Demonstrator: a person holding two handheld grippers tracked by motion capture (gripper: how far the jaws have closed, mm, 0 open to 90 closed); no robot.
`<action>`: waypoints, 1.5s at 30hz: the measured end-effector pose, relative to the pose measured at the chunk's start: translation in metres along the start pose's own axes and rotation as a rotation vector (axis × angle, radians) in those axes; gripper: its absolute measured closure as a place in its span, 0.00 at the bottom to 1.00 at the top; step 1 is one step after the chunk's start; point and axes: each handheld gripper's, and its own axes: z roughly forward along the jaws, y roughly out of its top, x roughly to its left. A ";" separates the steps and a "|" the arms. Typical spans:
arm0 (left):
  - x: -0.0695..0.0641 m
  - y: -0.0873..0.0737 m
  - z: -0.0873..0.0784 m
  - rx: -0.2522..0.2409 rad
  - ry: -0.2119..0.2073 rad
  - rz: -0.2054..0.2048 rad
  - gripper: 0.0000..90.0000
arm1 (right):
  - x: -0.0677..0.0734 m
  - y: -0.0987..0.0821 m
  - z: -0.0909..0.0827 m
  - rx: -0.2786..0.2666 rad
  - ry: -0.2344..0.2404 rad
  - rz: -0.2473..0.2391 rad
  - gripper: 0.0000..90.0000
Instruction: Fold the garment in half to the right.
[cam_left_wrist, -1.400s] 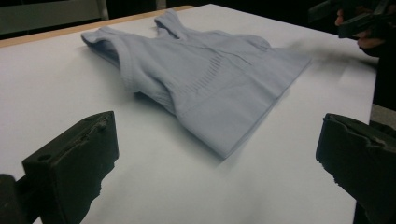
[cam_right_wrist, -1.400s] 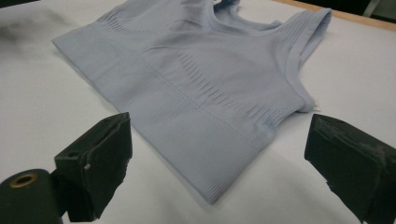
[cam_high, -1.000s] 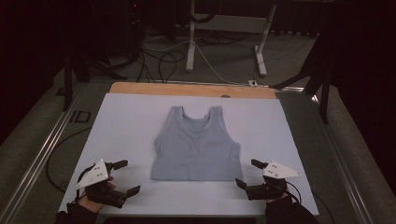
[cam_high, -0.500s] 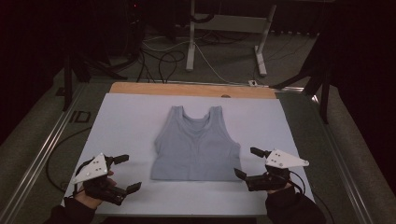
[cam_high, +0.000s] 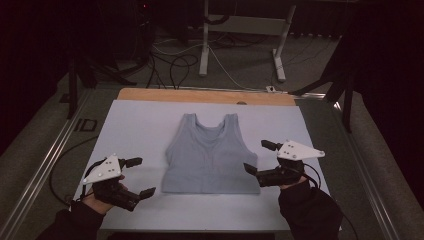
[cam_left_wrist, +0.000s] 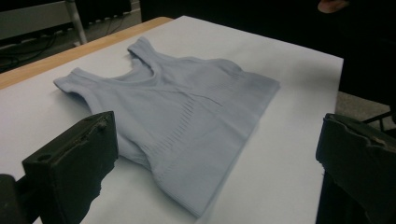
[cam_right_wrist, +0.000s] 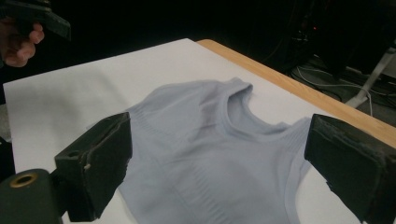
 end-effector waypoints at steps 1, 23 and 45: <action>0.001 0.001 0.001 -0.001 0.001 -0.002 0.00 | -0.001 0.002 0.002 0.001 0.002 -0.001 0.09; 0.007 0.010 0.020 0.053 0.100 -0.054 0.00 | -0.003 0.038 0.086 -0.002 0.077 -0.027 0.09; 0.017 -0.032 0.080 0.304 0.112 -0.157 0.00 | 0.000 0.032 0.152 0.018 0.109 -0.011 0.09</action>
